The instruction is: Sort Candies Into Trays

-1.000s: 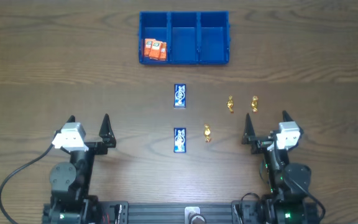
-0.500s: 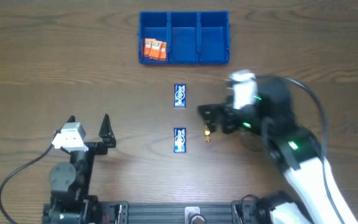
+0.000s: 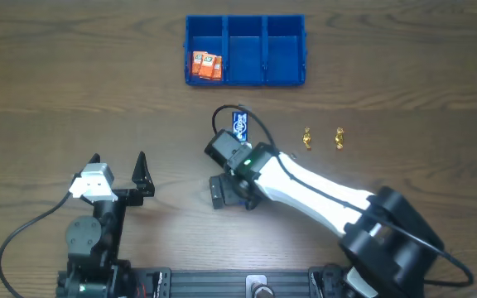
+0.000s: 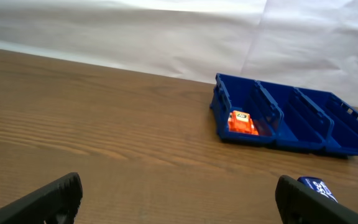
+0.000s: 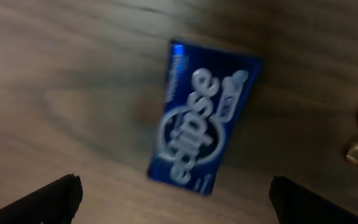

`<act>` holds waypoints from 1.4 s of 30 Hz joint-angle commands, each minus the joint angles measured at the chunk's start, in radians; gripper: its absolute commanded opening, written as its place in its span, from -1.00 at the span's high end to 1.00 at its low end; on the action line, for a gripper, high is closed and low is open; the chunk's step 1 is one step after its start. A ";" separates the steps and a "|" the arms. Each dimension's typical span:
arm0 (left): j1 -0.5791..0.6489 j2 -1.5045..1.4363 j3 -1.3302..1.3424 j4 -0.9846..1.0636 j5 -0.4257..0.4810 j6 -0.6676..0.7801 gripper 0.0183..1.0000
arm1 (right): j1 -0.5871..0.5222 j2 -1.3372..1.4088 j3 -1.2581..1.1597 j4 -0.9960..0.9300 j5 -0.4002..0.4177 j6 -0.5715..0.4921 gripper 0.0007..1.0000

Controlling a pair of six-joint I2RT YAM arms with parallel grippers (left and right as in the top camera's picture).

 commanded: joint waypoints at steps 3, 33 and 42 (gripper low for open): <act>0.003 -0.006 -0.022 -0.035 -0.006 0.014 -0.99 | 0.003 0.084 0.016 0.044 0.101 0.100 -0.98; 0.003 -0.006 -0.022 -0.035 -0.006 0.014 -0.99 | -0.158 0.029 0.653 -0.254 0.433 -0.196 0.46; 0.003 -0.006 -0.022 -0.035 -0.006 0.014 -1.00 | -0.375 0.553 1.172 -0.070 0.300 -0.410 0.53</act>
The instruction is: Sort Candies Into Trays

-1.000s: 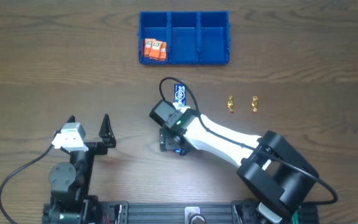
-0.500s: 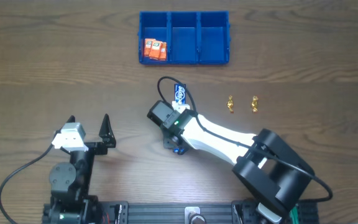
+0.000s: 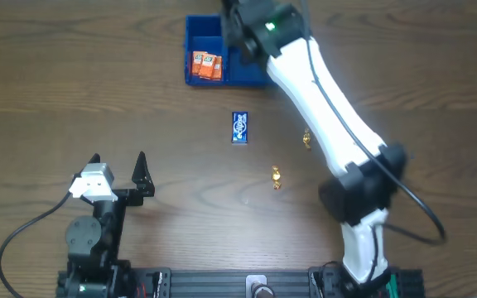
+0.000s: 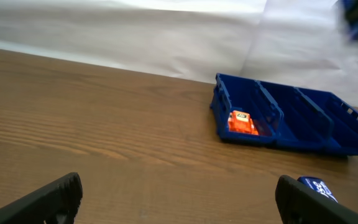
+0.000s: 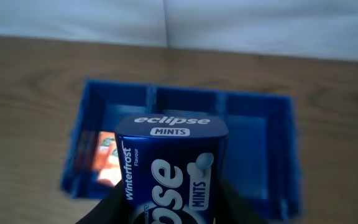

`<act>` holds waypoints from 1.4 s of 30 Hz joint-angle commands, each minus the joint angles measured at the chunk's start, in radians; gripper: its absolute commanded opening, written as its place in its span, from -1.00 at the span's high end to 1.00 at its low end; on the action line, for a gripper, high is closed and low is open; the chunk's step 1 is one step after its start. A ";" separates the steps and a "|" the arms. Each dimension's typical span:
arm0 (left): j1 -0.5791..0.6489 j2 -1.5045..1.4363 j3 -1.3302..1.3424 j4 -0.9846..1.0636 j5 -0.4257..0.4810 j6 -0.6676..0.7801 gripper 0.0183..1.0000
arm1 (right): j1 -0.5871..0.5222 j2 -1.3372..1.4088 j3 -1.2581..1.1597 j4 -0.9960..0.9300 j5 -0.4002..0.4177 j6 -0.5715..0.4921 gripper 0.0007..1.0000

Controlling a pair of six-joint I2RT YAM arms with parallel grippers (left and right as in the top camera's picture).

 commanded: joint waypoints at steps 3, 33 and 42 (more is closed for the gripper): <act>0.003 -0.005 -0.022 -0.034 -0.006 0.014 -1.00 | -0.053 0.196 0.015 0.080 -0.095 -0.043 0.53; 0.003 -0.005 -0.022 -0.034 -0.006 0.014 -1.00 | 0.106 -0.032 -0.661 0.069 -0.162 0.243 -0.62; 0.003 -0.005 -0.022 -0.034 -0.006 0.014 -1.00 | 0.107 0.034 -0.661 0.117 -0.192 0.266 0.16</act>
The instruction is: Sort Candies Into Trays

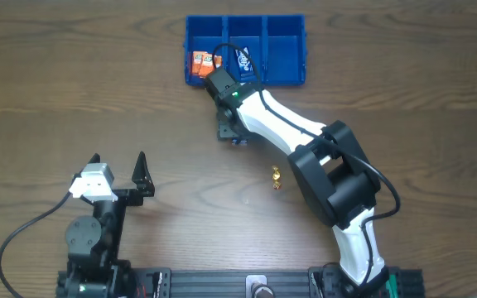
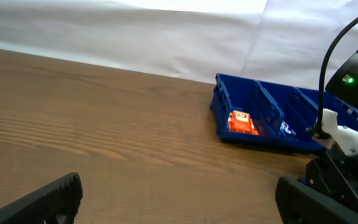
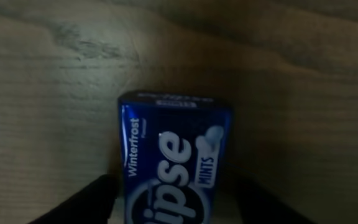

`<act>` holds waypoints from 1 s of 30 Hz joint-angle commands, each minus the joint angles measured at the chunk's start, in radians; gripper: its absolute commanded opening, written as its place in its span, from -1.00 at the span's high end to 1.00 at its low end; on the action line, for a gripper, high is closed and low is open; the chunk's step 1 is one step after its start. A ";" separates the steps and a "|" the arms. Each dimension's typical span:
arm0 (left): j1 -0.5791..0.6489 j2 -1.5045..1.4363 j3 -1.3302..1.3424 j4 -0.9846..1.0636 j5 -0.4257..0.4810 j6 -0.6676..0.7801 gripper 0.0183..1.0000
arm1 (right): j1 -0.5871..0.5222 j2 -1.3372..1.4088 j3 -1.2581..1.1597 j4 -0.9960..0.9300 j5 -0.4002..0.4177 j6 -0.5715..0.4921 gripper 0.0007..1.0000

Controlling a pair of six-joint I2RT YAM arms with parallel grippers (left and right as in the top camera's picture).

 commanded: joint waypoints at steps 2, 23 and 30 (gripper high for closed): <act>0.003 -0.005 -0.022 -0.034 -0.006 0.014 -1.00 | -0.004 0.022 0.005 0.002 0.002 0.014 0.36; 0.003 -0.005 -0.022 -0.034 -0.006 0.014 -1.00 | -0.192 0.253 0.818 -0.169 0.085 -0.287 0.53; 0.003 -0.005 -0.022 -0.034 -0.006 0.014 -1.00 | -0.195 0.283 0.818 -0.179 0.084 -0.287 0.38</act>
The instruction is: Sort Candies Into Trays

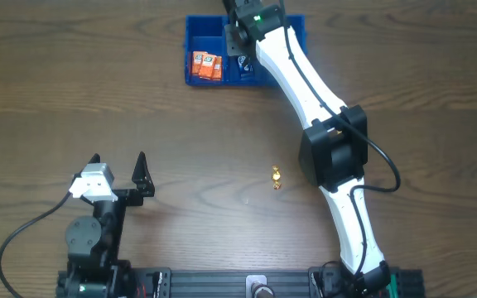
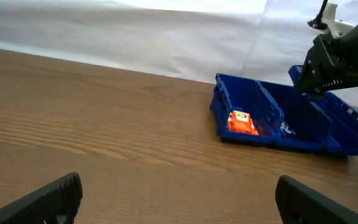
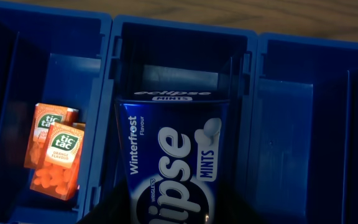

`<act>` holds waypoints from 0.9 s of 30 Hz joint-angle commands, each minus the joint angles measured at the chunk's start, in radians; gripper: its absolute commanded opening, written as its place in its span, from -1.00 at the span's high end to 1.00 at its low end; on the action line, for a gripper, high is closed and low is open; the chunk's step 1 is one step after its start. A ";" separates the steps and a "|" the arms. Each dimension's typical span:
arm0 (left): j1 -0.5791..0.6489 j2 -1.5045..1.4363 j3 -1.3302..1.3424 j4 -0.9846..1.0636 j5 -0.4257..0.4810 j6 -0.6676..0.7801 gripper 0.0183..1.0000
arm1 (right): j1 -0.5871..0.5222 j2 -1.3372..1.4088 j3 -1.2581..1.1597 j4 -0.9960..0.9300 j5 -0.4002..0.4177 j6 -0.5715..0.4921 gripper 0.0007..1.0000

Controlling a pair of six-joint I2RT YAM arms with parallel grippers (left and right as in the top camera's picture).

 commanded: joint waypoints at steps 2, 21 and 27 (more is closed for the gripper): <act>0.003 -0.005 -0.022 -0.034 -0.006 0.014 -1.00 | -0.011 0.018 0.018 0.001 -0.005 -0.011 -0.15; 0.003 -0.005 -0.022 -0.034 -0.006 0.014 -1.00 | 0.088 -0.785 -0.960 -0.010 -0.067 0.119 -0.47; 0.003 -0.005 -0.022 -0.034 -0.006 0.014 -1.00 | 0.103 -0.783 -1.376 0.205 -0.174 0.192 -0.47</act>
